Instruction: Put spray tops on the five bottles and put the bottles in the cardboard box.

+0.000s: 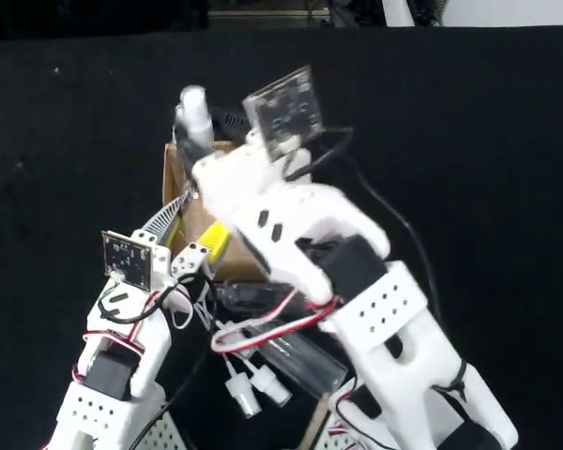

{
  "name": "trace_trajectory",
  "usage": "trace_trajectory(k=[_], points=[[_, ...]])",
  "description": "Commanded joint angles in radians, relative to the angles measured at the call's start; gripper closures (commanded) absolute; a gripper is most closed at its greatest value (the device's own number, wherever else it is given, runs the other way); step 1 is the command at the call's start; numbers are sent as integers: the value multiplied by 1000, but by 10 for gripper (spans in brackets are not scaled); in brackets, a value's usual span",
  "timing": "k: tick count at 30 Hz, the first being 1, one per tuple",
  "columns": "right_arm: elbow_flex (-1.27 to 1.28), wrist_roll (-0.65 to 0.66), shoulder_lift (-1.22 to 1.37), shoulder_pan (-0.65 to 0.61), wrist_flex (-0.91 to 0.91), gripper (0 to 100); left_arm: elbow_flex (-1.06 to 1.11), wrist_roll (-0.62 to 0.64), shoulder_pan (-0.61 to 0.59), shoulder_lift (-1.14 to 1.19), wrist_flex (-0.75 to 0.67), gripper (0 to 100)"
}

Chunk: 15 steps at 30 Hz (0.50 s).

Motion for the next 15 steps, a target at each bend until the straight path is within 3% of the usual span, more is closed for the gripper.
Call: trace_trajectory(k=[1,6,10,15], points=[[-128,9,-51,-71,133,799,22,9,1,-12,-28,948],[-255,9,-99,8,287,827,22,6,-7,-12,-28,948],[-271,11,-191,224,433,892,22,9,-7,-12,-25,948],[-41,11,-298,488,483,917,22,8,30,-11,-20,948]])
